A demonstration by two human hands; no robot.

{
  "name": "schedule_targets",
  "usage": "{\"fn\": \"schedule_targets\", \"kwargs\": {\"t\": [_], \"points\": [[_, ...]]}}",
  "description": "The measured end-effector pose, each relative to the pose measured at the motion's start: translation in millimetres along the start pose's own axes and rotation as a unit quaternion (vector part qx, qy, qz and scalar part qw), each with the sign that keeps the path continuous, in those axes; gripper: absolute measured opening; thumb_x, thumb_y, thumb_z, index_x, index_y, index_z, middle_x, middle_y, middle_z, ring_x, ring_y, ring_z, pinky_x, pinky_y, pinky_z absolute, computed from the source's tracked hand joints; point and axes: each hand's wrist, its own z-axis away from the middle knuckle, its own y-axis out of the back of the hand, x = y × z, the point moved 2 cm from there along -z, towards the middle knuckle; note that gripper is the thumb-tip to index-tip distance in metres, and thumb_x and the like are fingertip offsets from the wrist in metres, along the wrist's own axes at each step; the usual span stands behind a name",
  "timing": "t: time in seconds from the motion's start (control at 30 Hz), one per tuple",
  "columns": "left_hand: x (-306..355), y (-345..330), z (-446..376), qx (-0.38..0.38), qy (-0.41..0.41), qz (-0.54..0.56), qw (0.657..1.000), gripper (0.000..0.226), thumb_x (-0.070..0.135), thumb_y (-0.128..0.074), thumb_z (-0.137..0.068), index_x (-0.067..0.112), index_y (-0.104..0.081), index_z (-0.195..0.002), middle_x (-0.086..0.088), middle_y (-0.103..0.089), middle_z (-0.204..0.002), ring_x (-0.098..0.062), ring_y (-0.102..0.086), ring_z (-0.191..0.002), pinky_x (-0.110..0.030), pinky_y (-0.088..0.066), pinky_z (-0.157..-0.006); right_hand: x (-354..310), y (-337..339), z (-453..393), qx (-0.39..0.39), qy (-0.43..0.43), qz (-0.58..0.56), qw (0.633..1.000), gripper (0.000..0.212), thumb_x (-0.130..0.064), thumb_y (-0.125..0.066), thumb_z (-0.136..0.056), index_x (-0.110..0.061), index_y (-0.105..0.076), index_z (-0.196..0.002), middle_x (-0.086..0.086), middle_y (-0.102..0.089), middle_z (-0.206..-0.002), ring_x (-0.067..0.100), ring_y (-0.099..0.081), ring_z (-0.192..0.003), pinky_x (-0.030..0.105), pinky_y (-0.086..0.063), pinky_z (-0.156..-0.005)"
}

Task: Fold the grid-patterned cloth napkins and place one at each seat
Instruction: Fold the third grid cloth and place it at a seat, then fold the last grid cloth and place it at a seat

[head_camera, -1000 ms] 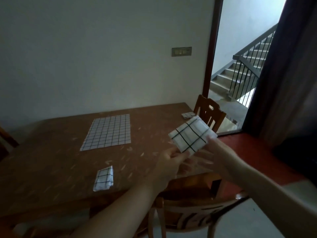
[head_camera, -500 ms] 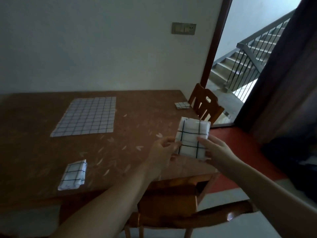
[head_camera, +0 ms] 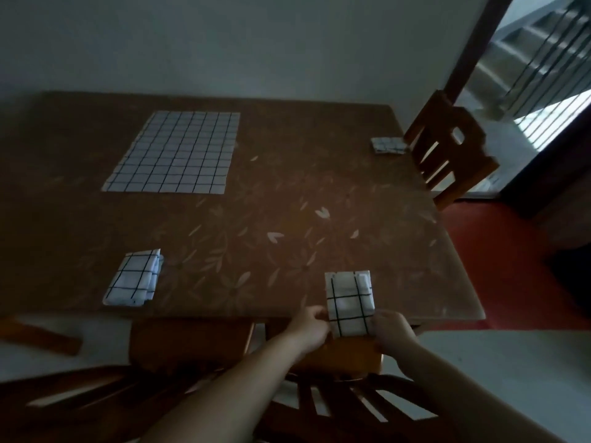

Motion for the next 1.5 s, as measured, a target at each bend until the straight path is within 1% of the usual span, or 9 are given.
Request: {"fn": "schedule_targets", "kwargs": {"t": [0.07,0.1,0.17,0.4,0.6,0.8,1.23,1.37,1.5], "points": [[0.1,-1.2,-7.3,0.053,-0.014,-0.053,0.997,0.047,0.016,-0.056,-0.095,0.019,-0.047,-0.142,-0.006,-0.032,-0.156,-0.027,-0.055,-0.121,-0.024,-0.054,-0.075,2.2,-3.1,-13.3,-0.011,0.028,0.031,0.999,0.023,-0.006,-0.045,-0.091,-0.016,-0.063,-0.08,0.001,-0.06,-0.067,0.017,-0.053,-0.056,0.026,-0.042,-0.05],[2.4,-2.0,-10.6,0.077,-0.021,-0.068,0.995,0.046,0.016,-0.054,-0.097,0.017,-0.046,-0.142,-0.008,-0.036,-0.154,-0.028,-0.053,-0.124,-0.027,-0.052,-0.082,1.7,-2.5,-19.2,-0.005,0.043,0.042,0.998,0.019,-0.009,-0.048,-0.09,-0.019,-0.064,-0.09,-0.001,-0.064,-0.076,0.016,-0.059,-0.063,0.027,-0.046,-0.053],[10.9,-2.3,-16.8,0.132,-0.042,-0.072,0.988,0.042,0.018,-0.055,-0.098,0.017,-0.05,-0.139,-0.008,-0.05,-0.142,-0.026,-0.055,-0.12,-0.027,-0.048,-0.082,-2.4,0.1,-31.9,0.017,0.065,0.049,0.997,0.02,-0.015,-0.052,-0.088,-0.023,-0.061,-0.104,-0.003,-0.066,-0.09,0.015,-0.063,-0.076,0.028,-0.051,-0.059],[28.2,-3.9,-42.9,0.279,-0.152,-0.113,0.941,0.029,0.01,-0.063,-0.091,0.015,-0.065,-0.12,-0.003,-0.068,-0.113,-0.007,-0.058,-0.097,-0.012,-0.039,-0.08,-21.0,3.1,-70.5,0.06,0.157,0.128,0.978,0.018,-0.017,-0.053,-0.09,-0.014,-0.068,-0.099,-0.005,-0.063,-0.078,0.013,-0.061,-0.073,0.03,-0.053,-0.063],[41.7,-4.1,-54.5,0.278,-0.164,-0.184,0.929,0.029,0.012,-0.06,-0.092,0.014,-0.066,-0.12,-0.006,-0.07,-0.114,-0.02,-0.064,-0.106,-0.027,-0.051,-0.089,-33.2,12.0,-83.5,0.042,0.186,0.183,0.964,0.016,-0.017,-0.052,-0.088,-0.023,-0.058,-0.102,-0.005,-0.064,-0.076,0.015,-0.063,-0.069,0.043,-0.059,-0.065],[32.1,-1.2,-44.6,0.233,-0.162,-0.229,0.931,0.027,0.015,-0.063,-0.089,0.018,-0.065,-0.115,0.002,-0.069,-0.103,-0.012,-0.063,-0.093,-0.019,-0.049,-0.076,-23.9,9.9,-75.9,0.005,0.19,0.23,0.955,0.023,-0.02,-0.054,-0.088,-0.026,-0.054,-0.11,-0.007,-0.064,-0.077,0.012,-0.065,-0.067,0.039,-0.06,-0.064],[22.4,2.6,-40.4,0.207,-0.18,-0.215,0.937,0.027,0.014,-0.061,-0.092,0.017,-0.063,-0.119,0.001,-0.067,-0.106,-0.008,-0.06,-0.092,-0.015,-0.045,-0.074,-19.5,1.4,-70.0,0.007,0.162,0.258,0.952,0.027,-0.017,-0.05,-0.087,-0.027,-0.052,-0.112,-0.004,-0.064,-0.075,0.013,-0.064,-0.065,0.035,-0.059,-0.06],[27.3,10.2,-32.1,0.199,-0.175,-0.241,0.934,0.028,0.023,-0.058,-0.093,0.019,-0.061,-0.12,0.001,-0.063,-0.111,-0.015,-0.06,-0.099,-0.025,-0.051,-0.08,-30.8,5.7,-66.0,0.03,0.174,0.315,0.933,0.012,-0.031,-0.047,-0.093,-0.025,-0.049,-0.102,-0.006,-0.063,-0.076,0.012,-0.063,-0.065,0.034,-0.058,-0.062],[44.6,58.2,-8.0,0.248,-0.16,-0.321,0.9,0.039,0.04,-0.056,-0.089,0.03,-0.053,-0.127,0.005,-0.059,-0.12,-0.014,-0.058,-0.103,-0.031,-0.052,-0.084,-68.1,19.8,-53.6,0.067,0.221,0.363,0.903,0.03,-0.045,-0.053,-0.092,-0.026,-0.05,-0.115,-0.008,-0.063,-0.095,0.009,-0.064,-0.077,0.033,-0.058,-0.071]]}}
